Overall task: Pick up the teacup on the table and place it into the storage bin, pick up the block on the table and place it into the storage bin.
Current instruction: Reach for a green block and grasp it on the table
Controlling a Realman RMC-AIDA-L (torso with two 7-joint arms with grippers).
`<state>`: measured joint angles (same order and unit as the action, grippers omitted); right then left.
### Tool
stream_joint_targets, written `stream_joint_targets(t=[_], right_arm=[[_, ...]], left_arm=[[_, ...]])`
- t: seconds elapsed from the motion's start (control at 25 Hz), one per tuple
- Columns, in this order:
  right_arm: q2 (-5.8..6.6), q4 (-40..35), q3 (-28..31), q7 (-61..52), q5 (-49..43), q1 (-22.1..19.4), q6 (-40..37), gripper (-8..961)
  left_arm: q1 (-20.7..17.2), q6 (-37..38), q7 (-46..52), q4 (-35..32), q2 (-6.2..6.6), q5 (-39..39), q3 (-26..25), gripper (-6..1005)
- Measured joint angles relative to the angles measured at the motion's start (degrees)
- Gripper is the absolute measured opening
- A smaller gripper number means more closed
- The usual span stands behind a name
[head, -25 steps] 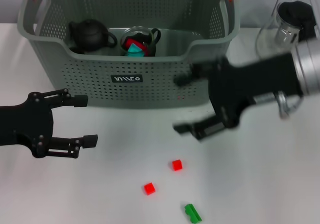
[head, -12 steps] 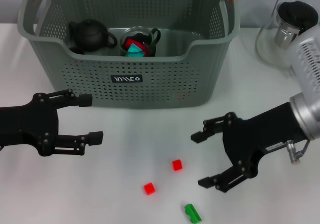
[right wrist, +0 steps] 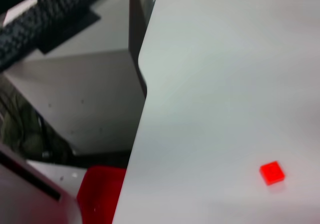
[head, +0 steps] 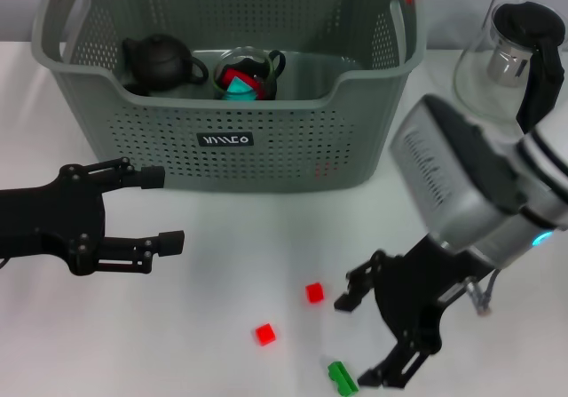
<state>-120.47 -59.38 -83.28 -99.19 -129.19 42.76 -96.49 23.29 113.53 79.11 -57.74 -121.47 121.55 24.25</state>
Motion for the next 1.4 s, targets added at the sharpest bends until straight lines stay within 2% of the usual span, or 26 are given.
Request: stream_joint_targets(t=[0.36, 0.92, 1.28, 1.4], right_arm=[[-0.27, 2.1, -10.6, -2.2, 0.2, 1.5, 5.3, 924], [-0.33, 2.1, -20.5, -2.2, 0.3, 1.5, 12.5, 925], [-0.45, 1.7, -22.6, -2.2, 0.3, 1.5, 13.6, 925], [-0.46, 1.7, -23.7, -2.8, 0.2, 1.5, 14.3, 872]], left_arm=[[0.0, -0.1, -0.2, 0.1, 0.00, 0.0, 0.0, 917], [-0.3, -1.4, -0.3, 1.5, -0.01, -0.2, -0.1, 917], [-0.5, -1.2, -0.2, 1.5, 0.00, -0.4, -1.0, 917], [-0.5, -1.3, -0.3, 1.5, 0.01, -0.4, -1.0, 917]])
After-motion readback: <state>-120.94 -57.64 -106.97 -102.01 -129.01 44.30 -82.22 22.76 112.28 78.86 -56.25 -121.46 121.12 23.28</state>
